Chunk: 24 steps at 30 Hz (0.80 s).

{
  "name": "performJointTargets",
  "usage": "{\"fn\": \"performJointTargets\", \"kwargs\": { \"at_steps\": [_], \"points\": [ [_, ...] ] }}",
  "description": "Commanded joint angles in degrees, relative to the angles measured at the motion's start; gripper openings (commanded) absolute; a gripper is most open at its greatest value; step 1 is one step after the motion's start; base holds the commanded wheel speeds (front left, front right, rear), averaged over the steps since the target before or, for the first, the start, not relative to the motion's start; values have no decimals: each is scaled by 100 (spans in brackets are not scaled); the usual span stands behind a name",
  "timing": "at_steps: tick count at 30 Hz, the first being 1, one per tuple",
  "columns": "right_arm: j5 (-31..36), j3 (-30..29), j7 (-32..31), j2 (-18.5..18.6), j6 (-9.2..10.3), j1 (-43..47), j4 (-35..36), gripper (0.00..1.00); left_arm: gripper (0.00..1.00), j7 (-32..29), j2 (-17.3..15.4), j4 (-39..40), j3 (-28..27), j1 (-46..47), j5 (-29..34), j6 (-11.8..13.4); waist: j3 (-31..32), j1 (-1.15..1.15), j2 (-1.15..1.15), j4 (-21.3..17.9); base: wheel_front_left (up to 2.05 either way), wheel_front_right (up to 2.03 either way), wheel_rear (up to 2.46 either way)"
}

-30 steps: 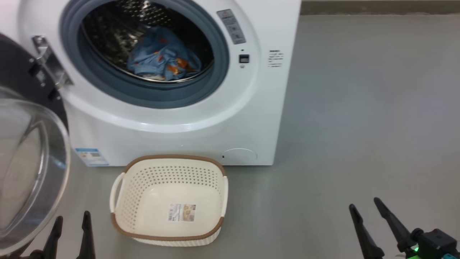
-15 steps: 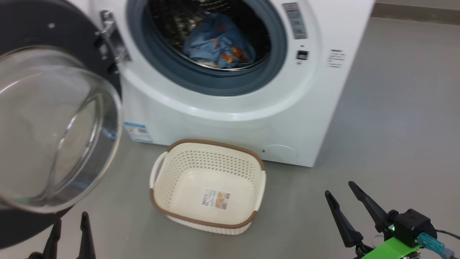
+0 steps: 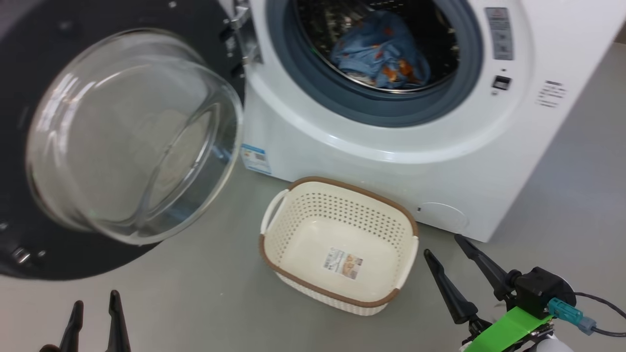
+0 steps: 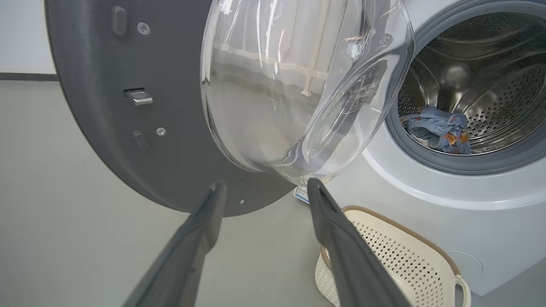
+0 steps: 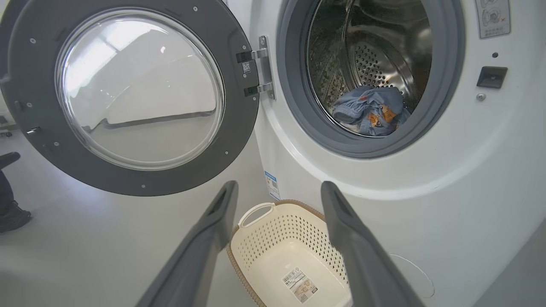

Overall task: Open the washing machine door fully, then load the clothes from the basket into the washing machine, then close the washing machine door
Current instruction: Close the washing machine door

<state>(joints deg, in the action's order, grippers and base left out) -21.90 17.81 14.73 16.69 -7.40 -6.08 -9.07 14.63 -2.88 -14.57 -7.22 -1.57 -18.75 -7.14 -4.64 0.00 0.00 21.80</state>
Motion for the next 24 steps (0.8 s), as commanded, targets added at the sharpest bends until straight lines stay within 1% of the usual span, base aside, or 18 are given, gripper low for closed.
{"fn": "performJointTargets", "kwargs": {
  "at_steps": [1,5,10,24],
  "points": [
    [-68,106,27,83,-9,-142,96,100,100,37,-46,105,-211,225,11,55,-19,0,0,260,0,0,0],
    [-81,130,27,85,-9,-138,68,100,100,37,-26,116,-209,186,-20,72,4,0,0,415,0,0,0],
    [-96,145,27,89,-9,-112,52,100,100,37,-12,147,-199,119,-62,108,40,0,0,508,0,0,0],
    [-124,177,27,69,-9,-90,46,100,100,37,-2,313,-184,130,-184,111,70,0,0,591,0,0,0]
  ]
}}
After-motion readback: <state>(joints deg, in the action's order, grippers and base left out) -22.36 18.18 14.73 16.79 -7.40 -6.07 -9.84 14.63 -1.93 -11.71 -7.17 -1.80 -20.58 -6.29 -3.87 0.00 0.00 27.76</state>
